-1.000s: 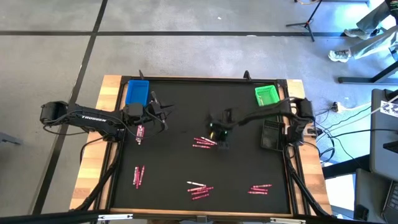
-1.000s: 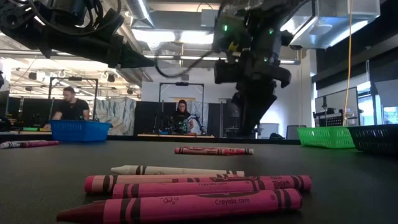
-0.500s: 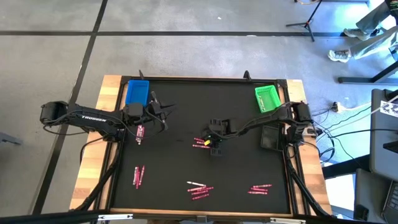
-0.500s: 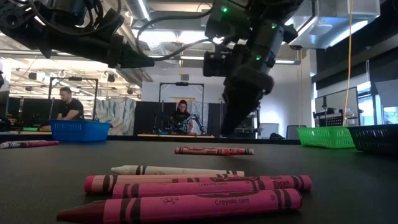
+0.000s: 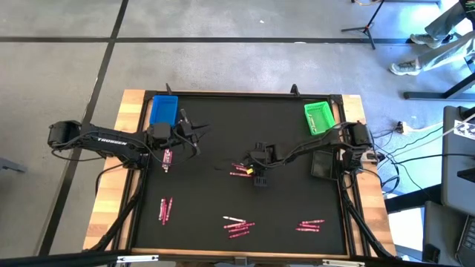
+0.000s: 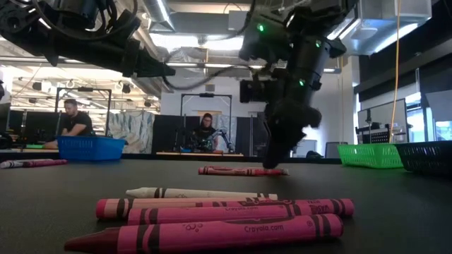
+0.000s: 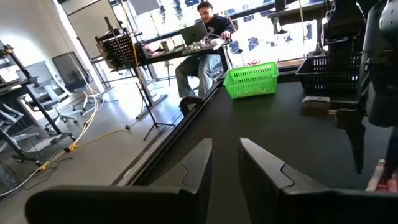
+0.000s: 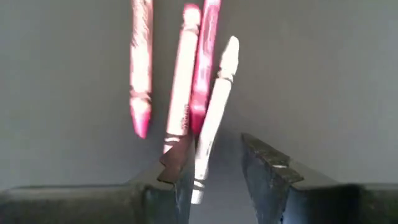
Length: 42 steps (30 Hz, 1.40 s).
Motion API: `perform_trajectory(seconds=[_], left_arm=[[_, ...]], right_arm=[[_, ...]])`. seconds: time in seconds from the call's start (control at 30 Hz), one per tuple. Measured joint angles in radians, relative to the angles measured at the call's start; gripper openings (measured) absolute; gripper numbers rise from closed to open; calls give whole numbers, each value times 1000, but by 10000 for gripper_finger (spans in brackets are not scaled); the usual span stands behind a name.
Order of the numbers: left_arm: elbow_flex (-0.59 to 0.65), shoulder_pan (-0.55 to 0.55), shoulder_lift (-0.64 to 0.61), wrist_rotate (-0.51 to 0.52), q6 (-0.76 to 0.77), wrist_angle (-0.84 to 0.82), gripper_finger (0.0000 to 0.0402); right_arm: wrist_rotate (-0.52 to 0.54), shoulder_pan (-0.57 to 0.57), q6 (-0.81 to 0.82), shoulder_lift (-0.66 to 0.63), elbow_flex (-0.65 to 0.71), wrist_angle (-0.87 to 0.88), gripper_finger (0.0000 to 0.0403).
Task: Sort crayons
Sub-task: Put the white crayon into the green bin
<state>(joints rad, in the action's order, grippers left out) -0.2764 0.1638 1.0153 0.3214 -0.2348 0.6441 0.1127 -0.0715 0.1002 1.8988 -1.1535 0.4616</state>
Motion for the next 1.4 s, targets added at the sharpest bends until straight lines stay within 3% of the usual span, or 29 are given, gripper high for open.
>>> perform_trajectory(seconds=[0.37, 0.77, 1.1, 1.4], left_arm=[[0, 0, 0, -2, 0, 0, 71], [0, 0, 0, -2, 17, 0, 71], [0, 0, 0, -2, 17, 0, 71], [0, 0, 0, -2, 18, 0, 71]], right_arm=[[10, 21, -5, 0, 16, -6, 120], [-28, 72, -32, -1, 17, -5, 9], [33, 72, -59, -19, 9, 65, 21], [69, 73, 0, -211, 95, 148, 13]])
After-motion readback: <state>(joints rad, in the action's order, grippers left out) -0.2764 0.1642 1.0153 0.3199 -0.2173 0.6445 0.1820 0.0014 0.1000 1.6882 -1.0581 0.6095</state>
